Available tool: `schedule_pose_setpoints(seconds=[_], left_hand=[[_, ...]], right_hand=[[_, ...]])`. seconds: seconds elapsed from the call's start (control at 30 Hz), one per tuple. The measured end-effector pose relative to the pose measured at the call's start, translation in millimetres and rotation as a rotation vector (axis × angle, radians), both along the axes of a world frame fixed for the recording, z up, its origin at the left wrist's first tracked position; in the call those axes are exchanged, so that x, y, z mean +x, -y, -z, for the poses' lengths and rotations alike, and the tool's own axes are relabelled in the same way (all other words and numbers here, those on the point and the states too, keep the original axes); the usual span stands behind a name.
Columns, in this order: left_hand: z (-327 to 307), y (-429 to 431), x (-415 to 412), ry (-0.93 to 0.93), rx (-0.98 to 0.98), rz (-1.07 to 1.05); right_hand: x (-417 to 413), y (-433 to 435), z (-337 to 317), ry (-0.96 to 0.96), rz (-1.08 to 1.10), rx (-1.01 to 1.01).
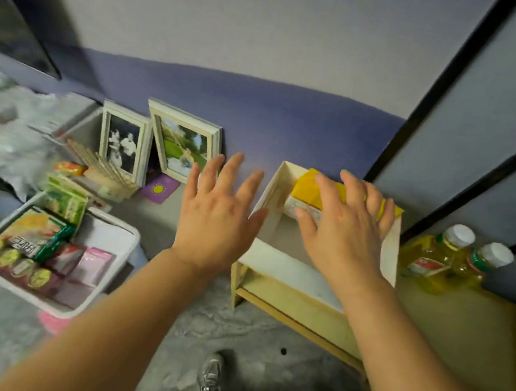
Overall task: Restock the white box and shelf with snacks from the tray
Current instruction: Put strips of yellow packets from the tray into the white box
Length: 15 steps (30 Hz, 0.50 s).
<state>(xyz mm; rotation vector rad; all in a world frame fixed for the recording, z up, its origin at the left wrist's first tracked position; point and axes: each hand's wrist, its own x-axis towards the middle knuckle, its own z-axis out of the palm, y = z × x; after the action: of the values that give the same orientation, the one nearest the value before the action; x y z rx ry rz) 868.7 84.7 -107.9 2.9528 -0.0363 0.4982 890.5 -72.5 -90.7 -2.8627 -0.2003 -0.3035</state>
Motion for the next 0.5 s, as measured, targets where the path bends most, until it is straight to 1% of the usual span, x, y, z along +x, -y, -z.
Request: schedule_pose_setpoints(seconds=[0.13, 0.23, 0.37, 0.5], left_hand=[[-10, -38, -45, -0.038, 0.011, -0.099], [-13, -72, -69, -0.04, -0.003, -0.148], [-12, -128, -93, -0.014, -0.02, -0.167], [-5, -205, -112, 0.007, -0.012, -0.152]], right_hand=[[-32, -35, -13, -0.054, -0.055, 0.016], [-48, -68, -18, -0.078, -0.094, -0.018], [-66, -130, -21, -0.091, -0.141, -0.027], [-85, -208, -14, -0.099, -0.17, -0.04]])
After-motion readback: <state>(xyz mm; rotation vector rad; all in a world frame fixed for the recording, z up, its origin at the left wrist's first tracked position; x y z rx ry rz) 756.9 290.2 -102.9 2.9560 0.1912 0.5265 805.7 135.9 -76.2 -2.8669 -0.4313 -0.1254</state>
